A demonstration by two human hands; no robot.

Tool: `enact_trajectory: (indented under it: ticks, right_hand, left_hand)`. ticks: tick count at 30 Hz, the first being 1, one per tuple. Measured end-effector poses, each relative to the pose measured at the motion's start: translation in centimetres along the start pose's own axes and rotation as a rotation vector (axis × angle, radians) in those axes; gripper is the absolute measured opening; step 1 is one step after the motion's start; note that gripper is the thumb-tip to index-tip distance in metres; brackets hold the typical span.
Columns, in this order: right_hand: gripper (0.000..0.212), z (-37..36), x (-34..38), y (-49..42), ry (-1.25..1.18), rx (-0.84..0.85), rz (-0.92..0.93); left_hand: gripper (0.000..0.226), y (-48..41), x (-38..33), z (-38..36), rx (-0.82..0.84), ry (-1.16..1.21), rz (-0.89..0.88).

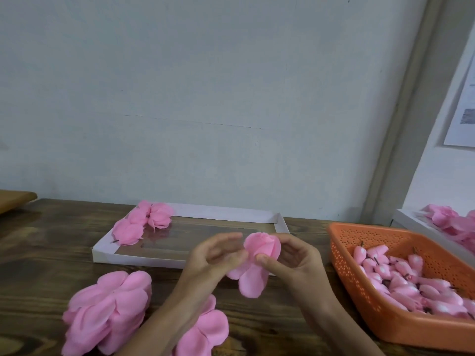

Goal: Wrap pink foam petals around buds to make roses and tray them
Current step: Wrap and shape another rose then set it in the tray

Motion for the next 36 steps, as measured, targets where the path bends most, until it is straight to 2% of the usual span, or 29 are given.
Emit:
enact_trajectory:
  ticks: [3,7,13,16,21,24,29,33,36]
  right_hand:
    - [0.034,0.4,-0.3,-0.2,-0.028,-0.021,-0.034]
    - [0.034,0.2,-0.4,0.0,-0.056,0.079,-0.057]
    - [0.029,-0.2,-0.1,0.3,0.009,0.170,0.008]
    - [0.027,-0.3,0.2,0.2,0.056,0.179,0.058]
    - [0.026,-0.3,0.3,0.1,0.106,0.131,0.126]
    - [0.025,-0.3,0.2,0.1,0.124,0.122,0.108]
    - [0.033,-0.2,0.1,0.1,0.140,0.062,0.128]
    - [0.054,-0.1,0.0,0.0,0.147,0.004,0.101]
    - [0.041,0.2,0.1,-0.1,0.167,0.044,0.115]
  left_hand:
    - [0.020,-0.1,0.6,0.0,0.005,-0.060,0.024]
    - [0.045,0.1,1.4,-0.2,-0.127,0.129,0.159]
    - [0.043,0.6,1.2,-0.4,-0.208,0.138,0.108]
    - [0.038,1.1,0.3,-0.6,-0.201,0.116,-0.011]
    - [0.015,1.5,-0.8,-0.9,-0.174,0.096,-0.169]
    - [0.017,1.7,-1.0,-1.1,-0.132,0.058,-0.235]
    - [0.027,1.5,-1.4,-0.9,-0.015,-0.014,-0.280]
    - [0.028,1.4,-1.4,-0.8,0.033,0.009,-0.244]
    - [0.033,1.2,-1.2,-0.8,0.053,0.050,-0.191]
Point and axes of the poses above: each hand's wrist, its own y-axis away from the middle knuckle, its own z-axis out of the back of the hand, x = y × z, the point moved 3 cm from there along -y, towards the middle knuckle, and after that the axes turned 11 degrees about -x, right-handed, at the moved point
